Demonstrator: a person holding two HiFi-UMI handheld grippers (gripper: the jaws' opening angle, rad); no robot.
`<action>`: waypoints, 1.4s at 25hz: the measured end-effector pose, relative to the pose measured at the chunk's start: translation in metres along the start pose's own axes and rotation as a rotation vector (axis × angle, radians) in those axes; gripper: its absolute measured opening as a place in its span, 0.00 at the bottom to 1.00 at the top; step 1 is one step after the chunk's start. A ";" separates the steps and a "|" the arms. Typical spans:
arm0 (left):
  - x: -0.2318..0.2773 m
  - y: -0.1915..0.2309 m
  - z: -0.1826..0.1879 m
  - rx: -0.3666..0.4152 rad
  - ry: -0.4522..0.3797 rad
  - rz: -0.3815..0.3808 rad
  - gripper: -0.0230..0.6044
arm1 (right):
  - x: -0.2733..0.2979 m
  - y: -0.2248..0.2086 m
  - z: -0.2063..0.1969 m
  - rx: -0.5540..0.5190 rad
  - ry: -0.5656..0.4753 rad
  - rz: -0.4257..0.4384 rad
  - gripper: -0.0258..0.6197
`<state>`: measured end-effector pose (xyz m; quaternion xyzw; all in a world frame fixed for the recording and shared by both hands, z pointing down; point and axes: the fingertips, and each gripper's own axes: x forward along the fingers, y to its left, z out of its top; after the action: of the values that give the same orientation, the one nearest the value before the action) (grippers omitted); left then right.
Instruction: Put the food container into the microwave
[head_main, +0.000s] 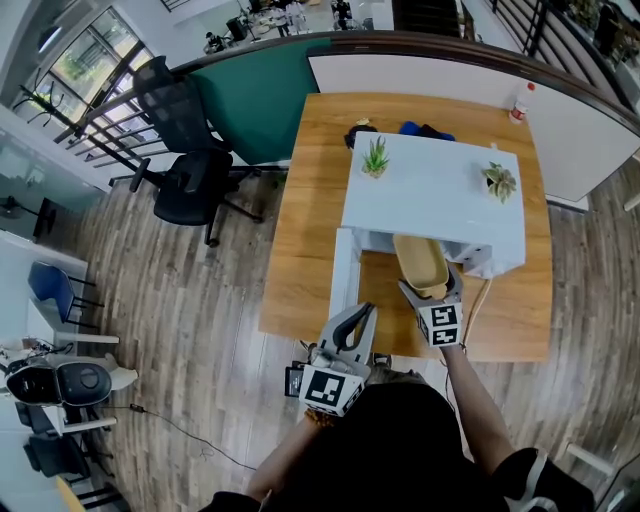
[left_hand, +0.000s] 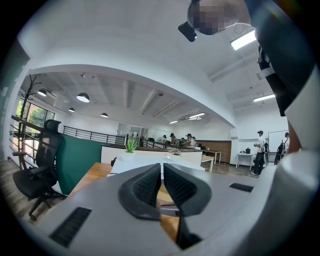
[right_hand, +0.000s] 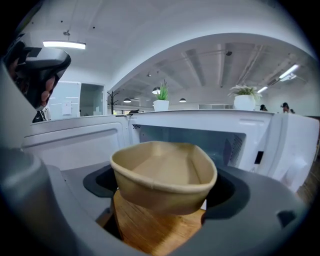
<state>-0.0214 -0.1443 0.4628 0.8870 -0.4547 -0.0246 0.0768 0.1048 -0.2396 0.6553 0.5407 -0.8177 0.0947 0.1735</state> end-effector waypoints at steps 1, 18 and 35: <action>0.000 0.000 0.000 0.000 0.002 0.001 0.09 | 0.003 -0.001 -0.001 -0.004 0.006 0.001 0.86; -0.004 0.008 0.002 0.016 0.007 0.006 0.09 | 0.072 -0.021 -0.008 -0.054 0.042 -0.006 0.86; -0.004 0.011 0.010 0.039 0.021 -0.031 0.09 | 0.128 -0.042 -0.022 -0.006 0.068 -0.057 0.86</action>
<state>-0.0337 -0.1481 0.4545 0.8955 -0.4403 -0.0076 0.0641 0.1016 -0.3581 0.7238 0.5596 -0.7959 0.1057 0.2055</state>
